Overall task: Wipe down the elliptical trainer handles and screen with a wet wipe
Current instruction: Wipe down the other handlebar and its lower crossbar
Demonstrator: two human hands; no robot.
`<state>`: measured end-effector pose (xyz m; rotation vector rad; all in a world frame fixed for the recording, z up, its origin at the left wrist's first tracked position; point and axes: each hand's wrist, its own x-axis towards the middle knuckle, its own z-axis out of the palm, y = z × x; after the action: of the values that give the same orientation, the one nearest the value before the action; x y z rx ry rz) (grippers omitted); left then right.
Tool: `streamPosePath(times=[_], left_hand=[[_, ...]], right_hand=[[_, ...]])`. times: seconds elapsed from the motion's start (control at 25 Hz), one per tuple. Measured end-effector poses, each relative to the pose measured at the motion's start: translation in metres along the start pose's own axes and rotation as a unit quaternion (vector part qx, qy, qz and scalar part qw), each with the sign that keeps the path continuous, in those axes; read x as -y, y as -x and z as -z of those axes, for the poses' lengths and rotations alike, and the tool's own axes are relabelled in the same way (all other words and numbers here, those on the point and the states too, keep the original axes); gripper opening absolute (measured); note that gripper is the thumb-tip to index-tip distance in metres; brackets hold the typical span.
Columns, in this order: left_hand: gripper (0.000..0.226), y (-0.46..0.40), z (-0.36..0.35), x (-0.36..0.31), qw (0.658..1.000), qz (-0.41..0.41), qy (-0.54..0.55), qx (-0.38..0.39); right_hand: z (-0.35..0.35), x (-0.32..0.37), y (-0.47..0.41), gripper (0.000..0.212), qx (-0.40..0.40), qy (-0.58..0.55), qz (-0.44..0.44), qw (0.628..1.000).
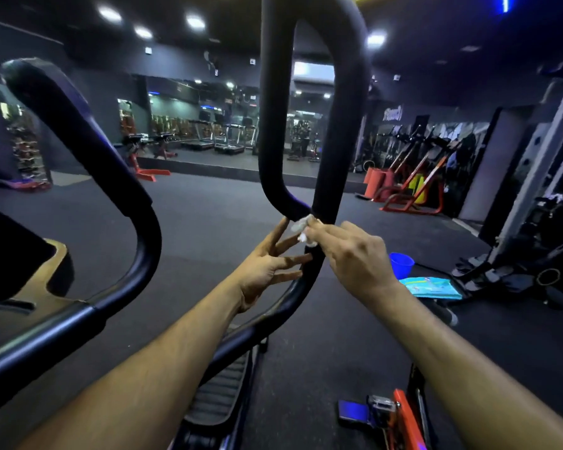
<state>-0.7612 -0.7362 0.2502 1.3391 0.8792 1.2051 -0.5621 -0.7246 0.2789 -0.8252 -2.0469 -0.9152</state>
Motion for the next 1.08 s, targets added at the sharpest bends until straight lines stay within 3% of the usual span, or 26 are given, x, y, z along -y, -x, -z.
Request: streamPosePath(times=[0.12, 0.28, 0.48, 0.6, 0.72, 0.92, 1.08], left_hand=[[0.078, 0.001, -0.005, 0.008, 0.998, -0.013, -0.067, 0.005], [0.078, -0.007, -0.014, 0.018, 0.988, -0.038, -0.148, -0.028], [0.075, -0.001, -0.018, 0.027, 0.973, -0.067, -0.218, -0.045], [0.070, 0.002, -0.023, 0.030, 0.971, -0.080, -0.221, -0.043], [0.071, 0.000, -0.025, 0.029, 0.975, -0.083, -0.204, -0.034], [0.079, -0.003, -0.024, 0.033, 0.975, -0.090, -0.204, -0.016], [0.084, -0.006, -0.023, 0.036, 0.974, -0.100, -0.205, -0.011]], right_hand=[[0.001, -0.019, 0.025, 0.025, -0.006, -0.069, 0.032, 0.997], [0.004, -0.019, 0.000, 0.016, -0.133, -0.135, -0.120, 0.975], [-0.036, 0.014, 0.004, 0.005, -0.196, -0.163, -0.209, 0.944], [-0.052, 0.027, 0.029, 0.009, -0.181, -0.187, -0.239, 0.936], [-0.044, 0.022, 0.034, 0.010, -0.167, -0.226, -0.244, 0.928], [-0.032, 0.007, 0.001, 0.012, -0.263, -0.277, -0.257, 0.888], [-0.059, 0.012, 0.023, 0.010, -0.264, -0.293, -0.238, 0.887]])
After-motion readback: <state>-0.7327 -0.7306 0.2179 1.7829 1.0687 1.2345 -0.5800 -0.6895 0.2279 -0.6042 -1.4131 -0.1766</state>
